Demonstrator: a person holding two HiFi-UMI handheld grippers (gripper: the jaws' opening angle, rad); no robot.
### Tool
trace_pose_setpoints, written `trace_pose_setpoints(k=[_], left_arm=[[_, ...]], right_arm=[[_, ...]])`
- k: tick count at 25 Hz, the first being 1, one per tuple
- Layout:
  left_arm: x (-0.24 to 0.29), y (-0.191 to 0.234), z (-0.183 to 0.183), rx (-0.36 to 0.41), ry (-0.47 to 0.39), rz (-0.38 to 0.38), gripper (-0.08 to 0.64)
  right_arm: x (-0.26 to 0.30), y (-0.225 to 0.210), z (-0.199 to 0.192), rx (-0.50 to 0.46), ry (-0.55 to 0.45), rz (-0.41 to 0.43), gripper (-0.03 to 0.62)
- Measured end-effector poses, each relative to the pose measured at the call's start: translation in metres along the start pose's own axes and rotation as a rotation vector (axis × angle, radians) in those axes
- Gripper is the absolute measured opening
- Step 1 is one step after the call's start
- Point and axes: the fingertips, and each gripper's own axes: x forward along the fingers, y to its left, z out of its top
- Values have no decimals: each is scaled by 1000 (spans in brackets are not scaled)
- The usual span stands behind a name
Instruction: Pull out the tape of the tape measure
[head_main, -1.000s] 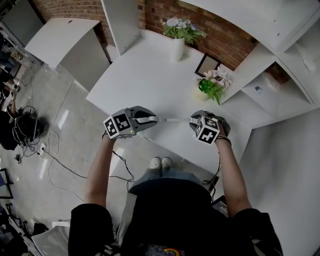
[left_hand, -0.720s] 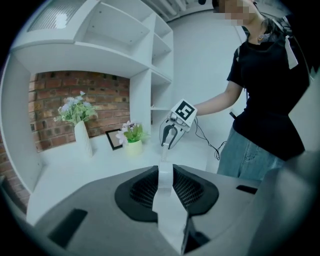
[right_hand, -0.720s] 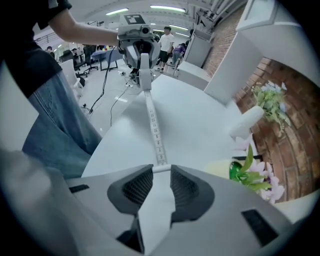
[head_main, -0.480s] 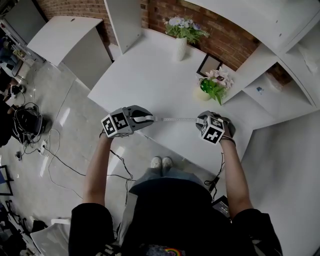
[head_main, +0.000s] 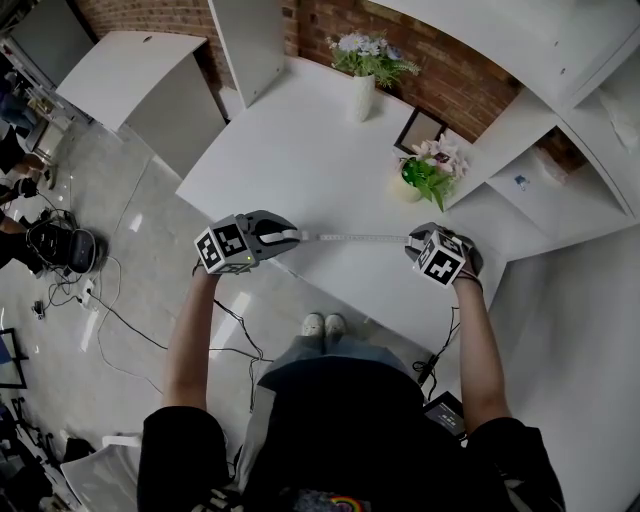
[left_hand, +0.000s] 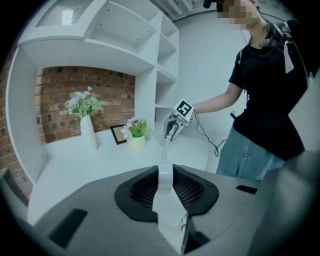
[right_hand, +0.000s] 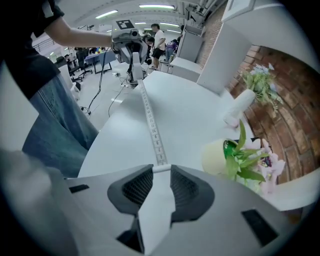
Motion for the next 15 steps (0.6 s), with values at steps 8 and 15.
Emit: trace_pose_setpoints(k=[8,15], left_arm=[[10,7,-4,29,53,-7,86],[27,17,-13,46,134,-43,87]], right_arm=[[9,0,2,-23,14,5,106],[27,-5,14,-19,-13,39,107]])
